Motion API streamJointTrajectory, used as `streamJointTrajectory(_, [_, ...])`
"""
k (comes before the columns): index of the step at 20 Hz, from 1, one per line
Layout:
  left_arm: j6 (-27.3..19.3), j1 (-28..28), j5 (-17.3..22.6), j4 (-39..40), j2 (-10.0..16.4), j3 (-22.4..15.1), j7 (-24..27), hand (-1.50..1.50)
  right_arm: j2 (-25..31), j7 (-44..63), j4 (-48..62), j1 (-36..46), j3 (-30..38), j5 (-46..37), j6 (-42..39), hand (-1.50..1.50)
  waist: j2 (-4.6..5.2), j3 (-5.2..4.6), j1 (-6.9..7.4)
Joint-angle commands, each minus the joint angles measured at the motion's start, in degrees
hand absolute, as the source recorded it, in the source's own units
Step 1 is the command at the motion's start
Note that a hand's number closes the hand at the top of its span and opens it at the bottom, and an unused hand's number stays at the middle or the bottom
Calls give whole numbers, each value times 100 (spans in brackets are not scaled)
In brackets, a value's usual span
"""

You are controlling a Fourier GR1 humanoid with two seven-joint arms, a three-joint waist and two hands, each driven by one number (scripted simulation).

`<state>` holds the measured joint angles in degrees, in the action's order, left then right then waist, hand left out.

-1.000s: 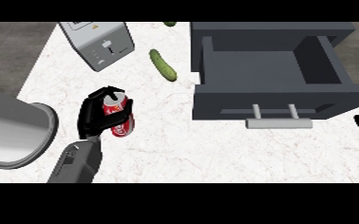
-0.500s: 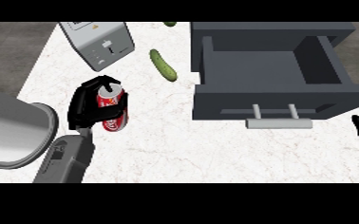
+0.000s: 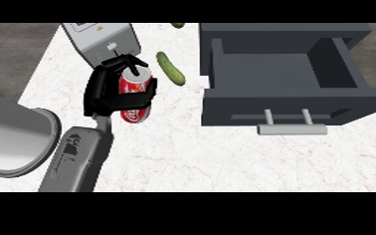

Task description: Pick up the can, place it into the drawer and close the drawer

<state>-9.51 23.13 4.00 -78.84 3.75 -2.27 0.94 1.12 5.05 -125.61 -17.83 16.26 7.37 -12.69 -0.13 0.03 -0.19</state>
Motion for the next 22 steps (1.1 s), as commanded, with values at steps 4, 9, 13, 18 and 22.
streamJointTrajectory(4, [-333,1022,-321,-62,-289,-232,-851,150,-48,-22,-278,-256,18,114,-50,-150,7,-1,-43])
streamJointTrajectory(9, [-841,1944,-368,615,-370,-574,-979,150,-17,-99,-38,21,6,-127,29,-150,20,-2,-60])
streamJointTrajectory(13, [-1579,2886,-359,792,-373,-910,-1586,150,-106,-439,281,-111,-132,-189,-24,-150,19,1,-94])
streamJointTrajectory(18, [-1961,3549,-14,1448,-375,-1176,-1548,150,72,253,-319,-56,66,229,-100,-150,21,-1,-130])
streamJointTrajectory(22, [-2150,4338,288,2167,-375,-1198,-1604,150,115,228,-130,81,140,209,-89,-150,34,1,-180])
